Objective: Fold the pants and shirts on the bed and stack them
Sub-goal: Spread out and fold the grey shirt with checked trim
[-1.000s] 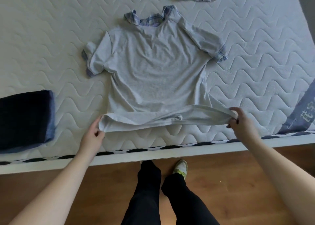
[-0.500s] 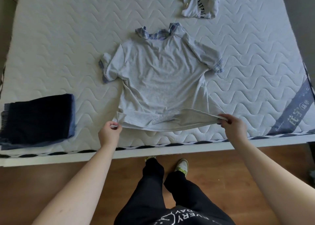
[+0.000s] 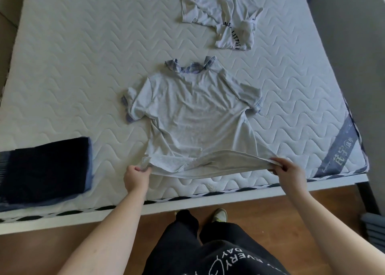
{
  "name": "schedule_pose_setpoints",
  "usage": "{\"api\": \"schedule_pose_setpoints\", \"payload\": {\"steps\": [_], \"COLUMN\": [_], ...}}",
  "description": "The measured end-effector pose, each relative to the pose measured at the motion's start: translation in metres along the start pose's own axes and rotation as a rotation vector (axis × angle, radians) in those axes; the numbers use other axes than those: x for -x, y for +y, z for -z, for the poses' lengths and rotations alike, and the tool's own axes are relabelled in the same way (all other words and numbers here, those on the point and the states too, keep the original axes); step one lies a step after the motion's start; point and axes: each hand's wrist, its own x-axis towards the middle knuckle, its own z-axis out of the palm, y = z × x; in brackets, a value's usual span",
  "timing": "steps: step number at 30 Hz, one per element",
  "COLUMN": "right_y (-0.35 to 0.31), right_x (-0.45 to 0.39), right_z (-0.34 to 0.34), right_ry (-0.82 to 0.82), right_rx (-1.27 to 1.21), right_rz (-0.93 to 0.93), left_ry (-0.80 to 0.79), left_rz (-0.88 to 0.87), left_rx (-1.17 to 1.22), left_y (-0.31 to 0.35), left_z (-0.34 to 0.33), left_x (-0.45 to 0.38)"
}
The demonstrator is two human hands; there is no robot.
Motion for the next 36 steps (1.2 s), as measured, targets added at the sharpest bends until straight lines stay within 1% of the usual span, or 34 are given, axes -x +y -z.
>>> {"api": "schedule_pose_setpoints", "payload": {"steps": [5,8,10,11,13,15,17,20,22,24,27,30,31,33,36], "right_y": [-0.001,0.000,-0.004,-0.008,-0.021,-0.039,-0.060,-0.090,-0.110,-0.130,-0.165,-0.200,-0.210,-0.230,-0.262], "right_x": [0.003,-0.002,-0.009,-0.014,-0.025,-0.041,-0.058,-0.083,-0.098,-0.108,-0.110,-0.107,-0.107,-0.108,-0.113], "right_z": [0.003,0.003,0.003,0.003,0.005,0.016,0.035,0.072,0.093,0.106,0.112,0.116,0.118,0.125,0.136], "right_ry": [0.030,0.016,0.003,-0.007,-0.018,0.017,0.078,0.130,0.136,0.116,-0.008,-0.108,-0.125,-0.113,-0.011], "right_rx": [0.015,-0.020,-0.073,-0.085,-0.109,-0.142,-0.167,-0.152,-0.152,-0.172,-0.188,-0.134,-0.110,-0.046,0.055], "right_rz": [-0.023,-0.062,-0.071,-0.074,-0.069,-0.036,-0.003,0.085,0.137,0.172,0.253,0.376,0.424,0.523,0.641], "left_ry": [0.005,0.056,0.040,0.020,-0.052,-0.118,-0.107,-0.029,-0.052,-0.146,-0.308,-0.374,-0.363,-0.268,-0.082], "left_rz": [-0.006,-0.114,-0.177,-0.181,-0.169,-0.167,-0.175,-0.170,-0.210,-0.284,-0.432,-0.588,-0.629,-0.685,-0.758], "left_rx": [-0.224,-0.233,-0.201,-0.149,0.047,0.246,0.389,0.565,0.620,0.611,0.523,0.395,0.368,0.329,0.251], "left_y": [-0.001,0.002,0.009,0.015,0.031,0.050,0.073,0.115,0.143,0.172,0.208,0.234,0.242,0.259,0.290], "left_z": [0.005,0.016,0.028,0.035,0.050,0.067,0.088,0.124,0.143,0.155,0.164,0.170,0.174,0.187,0.211], "left_x": [-0.019,-0.023,-0.023,-0.022,-0.022,-0.024,-0.027,-0.025,-0.016,-0.003,0.014,0.020,0.020,0.017,0.008]}}
